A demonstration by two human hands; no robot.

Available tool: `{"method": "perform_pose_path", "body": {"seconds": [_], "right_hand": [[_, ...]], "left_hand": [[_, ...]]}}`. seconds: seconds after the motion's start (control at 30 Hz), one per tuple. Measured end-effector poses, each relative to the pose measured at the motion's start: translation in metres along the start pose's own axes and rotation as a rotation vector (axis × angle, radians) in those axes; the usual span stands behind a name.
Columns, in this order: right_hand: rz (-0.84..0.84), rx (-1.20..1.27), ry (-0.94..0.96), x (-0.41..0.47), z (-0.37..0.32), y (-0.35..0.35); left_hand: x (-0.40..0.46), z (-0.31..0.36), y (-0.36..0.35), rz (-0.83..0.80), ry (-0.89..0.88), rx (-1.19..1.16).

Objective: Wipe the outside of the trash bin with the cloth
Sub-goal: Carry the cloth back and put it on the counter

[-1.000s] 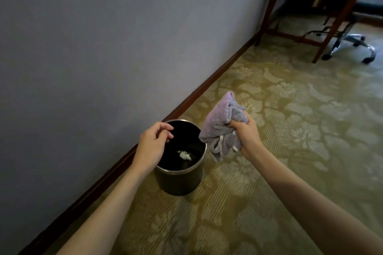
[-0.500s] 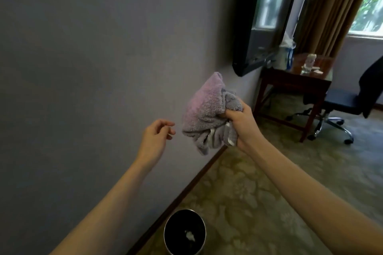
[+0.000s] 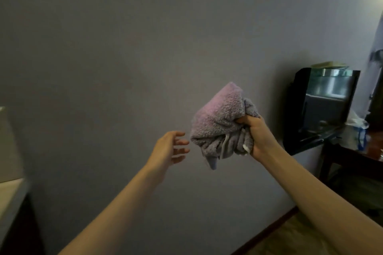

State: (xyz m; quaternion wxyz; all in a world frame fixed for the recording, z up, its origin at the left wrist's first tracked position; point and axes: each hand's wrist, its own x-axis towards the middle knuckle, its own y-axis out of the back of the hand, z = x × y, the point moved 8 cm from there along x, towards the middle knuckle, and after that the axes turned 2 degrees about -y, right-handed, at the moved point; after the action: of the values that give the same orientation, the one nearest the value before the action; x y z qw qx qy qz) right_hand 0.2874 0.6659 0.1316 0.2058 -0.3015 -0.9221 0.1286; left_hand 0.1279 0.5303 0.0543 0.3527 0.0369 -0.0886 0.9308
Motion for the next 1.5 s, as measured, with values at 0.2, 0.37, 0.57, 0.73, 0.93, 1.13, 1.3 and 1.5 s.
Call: {"method": "perform_pose_path", "body": {"seconds": [0.2,0.37,0.57,0.73,0.93,1.13,1.3,1.5], "right_hand": [[-0.181,0.249,-0.299,-0.017,0.053,-0.113],[-0.293,0.359,-0.424,-0.025,0.103,-0.221],[-0.317,0.404,-0.45,-0.033,0.18,-0.334],[-0.311,0.346,-0.375,-0.039,0.233,-0.408],[-0.301,0.25,-0.283,-0.035,0.278,-0.451],[-0.334,0.069,-0.238,-0.04,0.323,-0.467],[-0.324,-0.097,-0.145,-0.04,0.336,-0.456],[-0.325,-0.249,-0.057,-0.043,0.337,-0.459]], "left_hand": [[-0.045,0.001,0.08,-0.053,0.242,-0.288],[-0.077,0.026,0.165,-0.026,0.225,-0.319],[-0.108,0.035,0.292,0.12,0.17,-0.297],[-0.128,0.036,0.384,0.26,0.092,-0.324],[-0.146,0.041,0.454,0.412,0.063,-0.401],[-0.154,0.03,0.49,0.543,0.076,-0.421],[-0.155,0.012,0.509,0.618,0.156,-0.209],[-0.149,0.008,0.519,0.57,0.156,-0.13]]}}
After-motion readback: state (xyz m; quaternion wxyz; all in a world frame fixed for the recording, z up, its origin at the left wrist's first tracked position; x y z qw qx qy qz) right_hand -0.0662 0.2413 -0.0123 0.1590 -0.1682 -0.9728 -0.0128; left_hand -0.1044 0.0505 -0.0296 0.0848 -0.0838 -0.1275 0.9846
